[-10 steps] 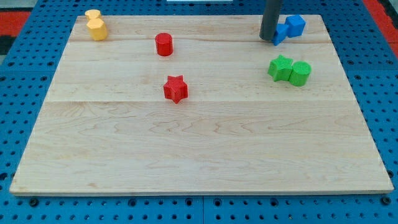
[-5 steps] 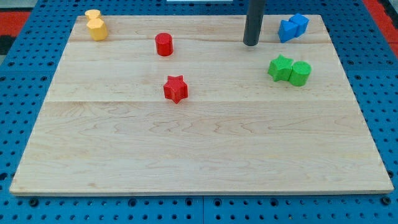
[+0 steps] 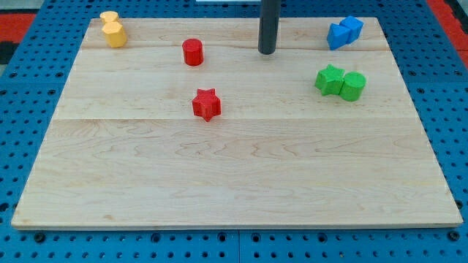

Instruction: Push red circle to red star

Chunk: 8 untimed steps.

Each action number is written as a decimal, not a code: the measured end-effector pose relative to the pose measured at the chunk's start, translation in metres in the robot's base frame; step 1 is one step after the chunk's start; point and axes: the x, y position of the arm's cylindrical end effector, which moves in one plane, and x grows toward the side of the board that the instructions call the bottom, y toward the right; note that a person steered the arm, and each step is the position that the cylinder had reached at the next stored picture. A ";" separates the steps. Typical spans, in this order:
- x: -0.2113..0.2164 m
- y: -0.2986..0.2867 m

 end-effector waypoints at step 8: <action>0.002 -0.128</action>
